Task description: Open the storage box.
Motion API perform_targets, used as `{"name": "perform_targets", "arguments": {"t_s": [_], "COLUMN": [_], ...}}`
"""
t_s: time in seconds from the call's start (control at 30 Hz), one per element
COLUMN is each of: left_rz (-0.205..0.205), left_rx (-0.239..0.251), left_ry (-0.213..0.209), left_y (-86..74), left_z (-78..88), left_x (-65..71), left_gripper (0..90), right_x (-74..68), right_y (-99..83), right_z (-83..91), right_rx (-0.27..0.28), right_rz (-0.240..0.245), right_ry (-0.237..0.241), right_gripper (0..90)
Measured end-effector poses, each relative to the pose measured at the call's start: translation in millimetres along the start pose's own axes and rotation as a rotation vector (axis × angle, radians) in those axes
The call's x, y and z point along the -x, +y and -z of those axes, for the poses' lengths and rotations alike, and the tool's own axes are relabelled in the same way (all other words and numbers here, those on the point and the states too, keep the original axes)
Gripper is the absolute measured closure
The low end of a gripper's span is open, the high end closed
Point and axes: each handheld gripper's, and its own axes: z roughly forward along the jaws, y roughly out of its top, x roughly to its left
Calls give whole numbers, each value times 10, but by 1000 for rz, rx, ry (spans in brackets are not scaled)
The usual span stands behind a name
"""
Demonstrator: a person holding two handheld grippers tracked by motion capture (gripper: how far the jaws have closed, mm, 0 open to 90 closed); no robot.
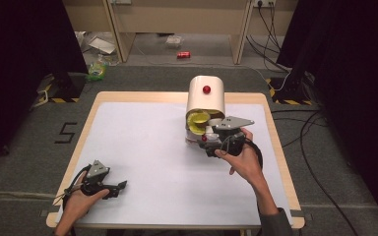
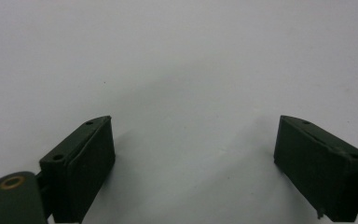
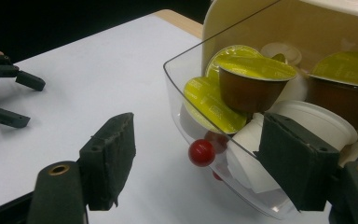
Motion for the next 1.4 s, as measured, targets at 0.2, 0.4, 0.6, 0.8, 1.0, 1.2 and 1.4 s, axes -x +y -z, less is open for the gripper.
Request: {"name": "perform_targets", "arguments": {"t_s": [0.2, 0.4, 0.6, 0.8, 1.0, 1.2, 1.4], "left_rz": [1, 0, 0, 1, 1, 0, 1], "left_rx": [1, 0, 0, 0, 1, 0, 0], "left_ry": [0, 0, 0, 1, 0, 1, 1], "left_y": [0, 0, 0, 0, 0, 0, 0], "left_z": [-1, 0, 0, 0, -1, -1, 0], "left_x": [1, 0, 0, 2, 2, 3, 3], "left_gripper": [117, 117, 117, 116, 116, 116, 116], "right_x": [-7, -25, -30, -38, -53, -62, -78], "right_y": [-5, -13, -15, -24, -35, -56, -65], "right_z": [7, 21, 25, 34, 50, 73, 83], "right_rx": [-1, -6, -8, -9, -13, -12, -17], "right_rz": [5, 10, 10, 14, 17, 25, 24], "right_ry": [0, 2, 2, 4, 5, 14, 14], "right_gripper": [277, 278, 278, 283, 286, 292, 292]}}
